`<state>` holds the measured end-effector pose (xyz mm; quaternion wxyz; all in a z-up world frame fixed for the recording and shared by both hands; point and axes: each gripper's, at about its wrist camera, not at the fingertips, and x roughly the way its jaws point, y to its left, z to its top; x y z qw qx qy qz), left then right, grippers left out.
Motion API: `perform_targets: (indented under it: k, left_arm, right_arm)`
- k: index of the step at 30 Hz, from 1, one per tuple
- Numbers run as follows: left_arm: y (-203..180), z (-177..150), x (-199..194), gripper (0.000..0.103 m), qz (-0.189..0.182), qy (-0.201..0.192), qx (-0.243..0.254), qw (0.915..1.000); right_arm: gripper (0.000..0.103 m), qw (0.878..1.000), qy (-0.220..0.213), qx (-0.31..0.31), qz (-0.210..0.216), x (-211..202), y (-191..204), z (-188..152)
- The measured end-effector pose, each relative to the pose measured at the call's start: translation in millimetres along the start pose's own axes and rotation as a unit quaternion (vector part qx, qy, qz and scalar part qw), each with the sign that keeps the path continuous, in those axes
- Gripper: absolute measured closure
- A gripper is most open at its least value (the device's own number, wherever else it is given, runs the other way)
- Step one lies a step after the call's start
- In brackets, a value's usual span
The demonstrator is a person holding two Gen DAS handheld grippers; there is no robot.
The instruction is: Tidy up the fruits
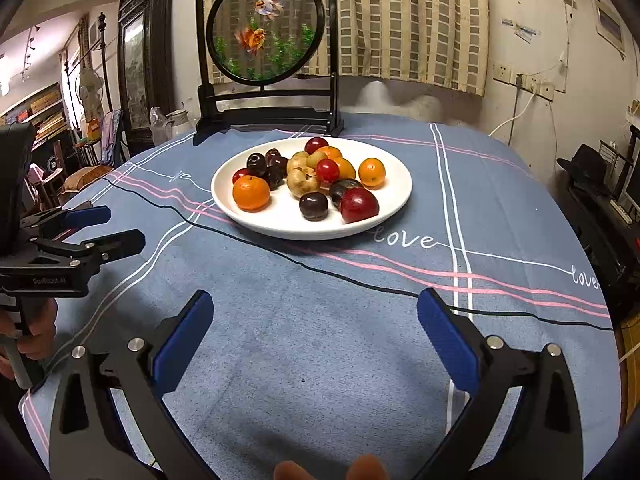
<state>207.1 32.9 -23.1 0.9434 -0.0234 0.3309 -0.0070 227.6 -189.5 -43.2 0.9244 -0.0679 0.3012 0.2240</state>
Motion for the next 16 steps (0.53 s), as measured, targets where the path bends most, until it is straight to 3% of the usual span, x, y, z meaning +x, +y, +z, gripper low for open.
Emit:
perform_targets:
  k: [16]
  left_arm:
    - [0.2,0.5,1.6,0.003,0.021,-0.004,0.003,0.9998]
  right_arm:
    - [0.001,1.000,0.006,-0.004,-0.003,4.1,1.8,-0.7]
